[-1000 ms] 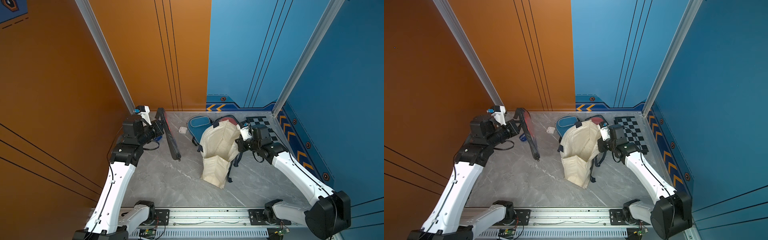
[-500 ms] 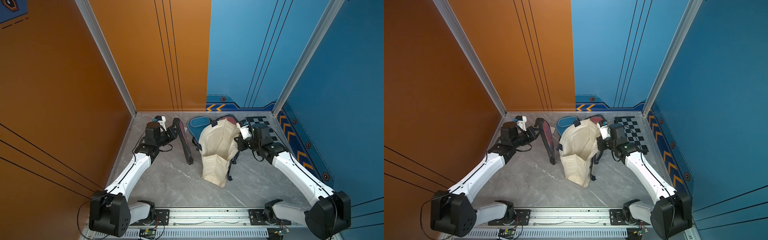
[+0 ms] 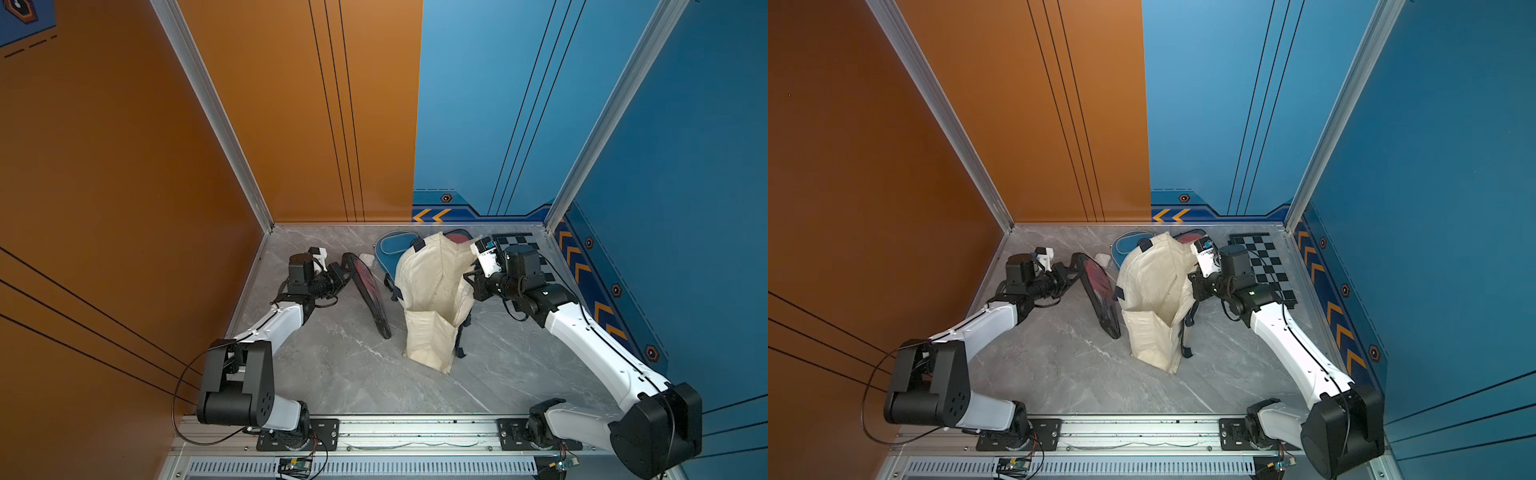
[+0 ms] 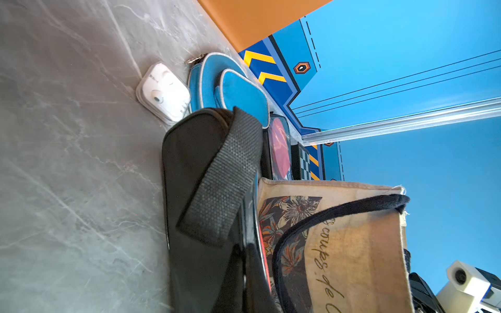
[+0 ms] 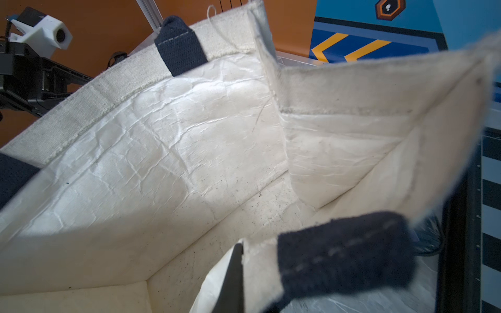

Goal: Remove the ping pong set from the canvas bag
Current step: Place the ping pong set at the center of the board.

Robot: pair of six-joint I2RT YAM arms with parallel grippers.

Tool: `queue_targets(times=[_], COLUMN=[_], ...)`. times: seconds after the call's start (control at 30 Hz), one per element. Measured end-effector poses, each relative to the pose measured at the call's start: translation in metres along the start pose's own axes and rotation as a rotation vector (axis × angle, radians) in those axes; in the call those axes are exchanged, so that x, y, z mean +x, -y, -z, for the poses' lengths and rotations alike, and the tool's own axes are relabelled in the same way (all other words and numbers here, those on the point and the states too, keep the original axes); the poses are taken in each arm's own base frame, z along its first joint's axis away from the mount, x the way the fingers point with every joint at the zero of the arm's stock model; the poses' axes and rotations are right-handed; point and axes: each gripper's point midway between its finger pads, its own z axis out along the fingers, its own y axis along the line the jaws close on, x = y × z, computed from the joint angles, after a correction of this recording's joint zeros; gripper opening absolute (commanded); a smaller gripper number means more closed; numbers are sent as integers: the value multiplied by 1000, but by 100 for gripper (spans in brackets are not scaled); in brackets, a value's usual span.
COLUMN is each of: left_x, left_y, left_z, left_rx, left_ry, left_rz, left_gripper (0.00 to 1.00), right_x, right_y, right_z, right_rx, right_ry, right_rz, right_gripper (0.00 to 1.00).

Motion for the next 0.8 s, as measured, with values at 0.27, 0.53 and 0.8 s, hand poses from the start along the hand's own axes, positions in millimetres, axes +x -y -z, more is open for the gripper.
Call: queue_targets(times=[0.27, 0.53, 0.8], left_x=[24, 48, 38], left_y=[-17, -65, -84], left_z=[25, 47, 53], left_rx=[-155, -396, -538], left_ry=[-96, -157, -140], left_rz=[-17, 22, 7], left_gripper=[4, 33, 63], right_x=[1, 1, 0], right_y=[-2, -5, -8], right_z=[-1, -2, -3], right_rx=[-5, -19, -34], right_ry=[-2, 2, 11], right_rz=[6, 20, 28], right_gripper=[0, 0, 0])
